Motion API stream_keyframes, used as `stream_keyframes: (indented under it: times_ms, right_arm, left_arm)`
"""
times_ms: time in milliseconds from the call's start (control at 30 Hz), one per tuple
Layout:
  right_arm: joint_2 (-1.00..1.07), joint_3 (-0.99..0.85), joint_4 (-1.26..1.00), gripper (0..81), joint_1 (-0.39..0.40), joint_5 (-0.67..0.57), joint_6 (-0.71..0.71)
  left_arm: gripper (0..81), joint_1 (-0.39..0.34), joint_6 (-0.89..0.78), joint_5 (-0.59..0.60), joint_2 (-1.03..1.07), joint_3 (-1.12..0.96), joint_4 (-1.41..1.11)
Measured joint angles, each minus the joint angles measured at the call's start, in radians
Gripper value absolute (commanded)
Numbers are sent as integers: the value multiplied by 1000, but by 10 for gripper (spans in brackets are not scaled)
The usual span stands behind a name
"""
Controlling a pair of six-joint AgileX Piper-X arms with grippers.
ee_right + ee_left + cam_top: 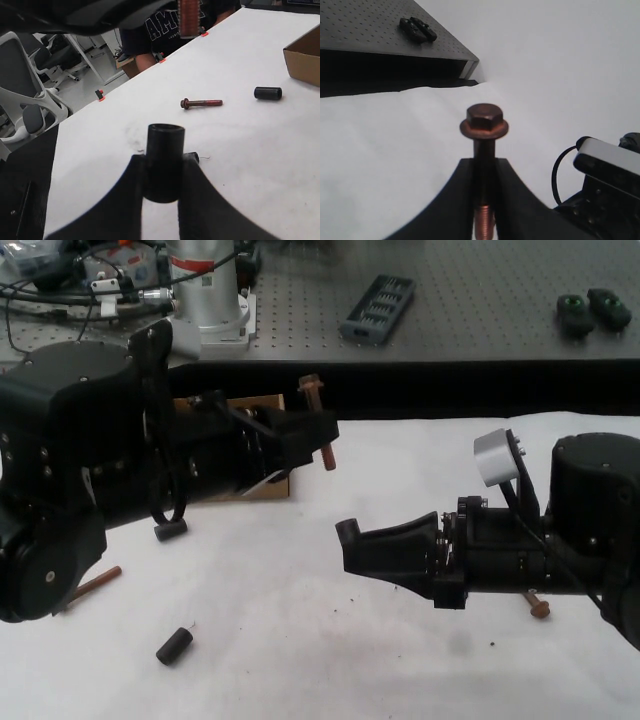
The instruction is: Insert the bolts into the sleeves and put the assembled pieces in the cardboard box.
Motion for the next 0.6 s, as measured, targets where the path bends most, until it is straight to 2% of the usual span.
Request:
stream_keyframes:
  times_ms: [267, 600]
  right_arm:
    - [47, -61, -1, 43, 0, 0, 2]
    - [47, -69, -1, 43, 0, 2, 4]
  left_arm:
    - [6, 0, 28, 2, 0, 0, 33]
    - [6, 0, 32, 85, 2, 0, 54]
